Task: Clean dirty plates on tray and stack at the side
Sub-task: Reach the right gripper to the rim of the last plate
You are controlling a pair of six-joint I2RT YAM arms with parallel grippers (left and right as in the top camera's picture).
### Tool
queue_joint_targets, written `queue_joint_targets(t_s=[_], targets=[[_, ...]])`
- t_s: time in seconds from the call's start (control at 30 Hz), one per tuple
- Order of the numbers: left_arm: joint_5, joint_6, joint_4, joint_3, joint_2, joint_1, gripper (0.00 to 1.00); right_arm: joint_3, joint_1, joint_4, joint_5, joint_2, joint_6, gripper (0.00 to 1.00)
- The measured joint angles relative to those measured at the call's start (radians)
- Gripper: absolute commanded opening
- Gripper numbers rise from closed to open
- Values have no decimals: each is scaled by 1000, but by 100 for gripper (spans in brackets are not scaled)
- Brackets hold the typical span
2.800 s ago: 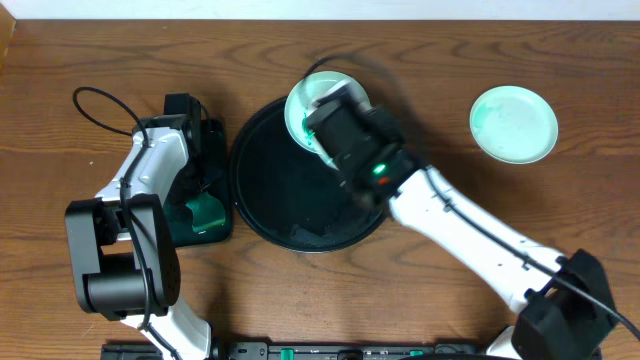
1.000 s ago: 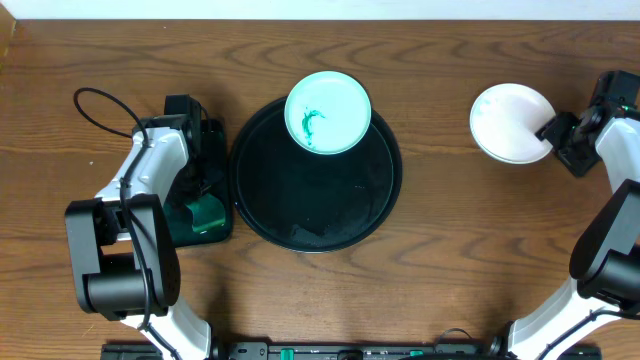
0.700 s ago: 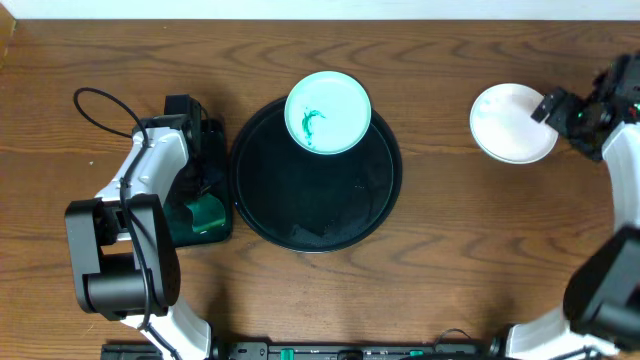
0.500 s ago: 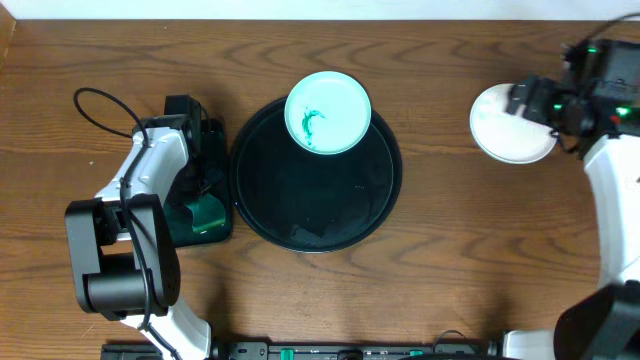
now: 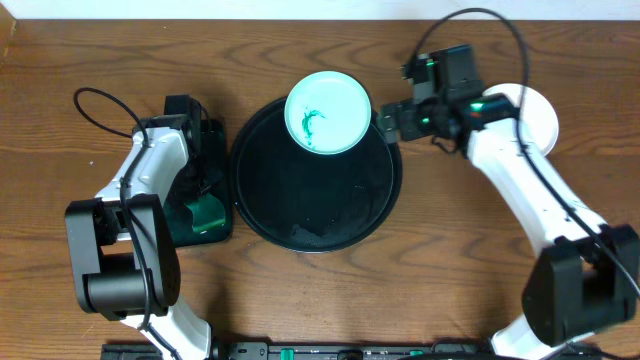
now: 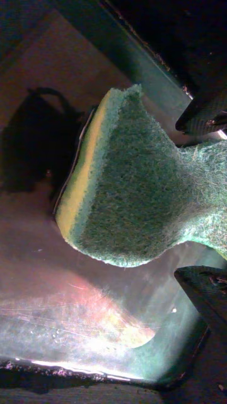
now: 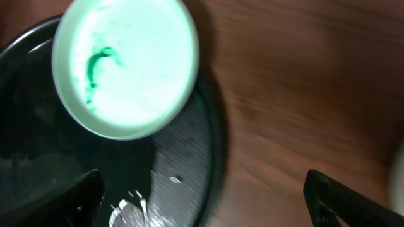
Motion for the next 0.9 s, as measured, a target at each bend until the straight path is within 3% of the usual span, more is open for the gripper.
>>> queue_joint_targets(t_s=[0.27, 0.53, 0.9], targets=[[0, 0, 0, 0, 0, 0, 67, 0, 69, 186, -10, 109, -7, 84], [0, 0, -5, 0, 0, 0, 67, 0, 67, 249, -38, 213, -3, 79], [0, 0, -18, 0, 0, 0, 67, 0, 67, 429, -52, 287, -2, 81]])
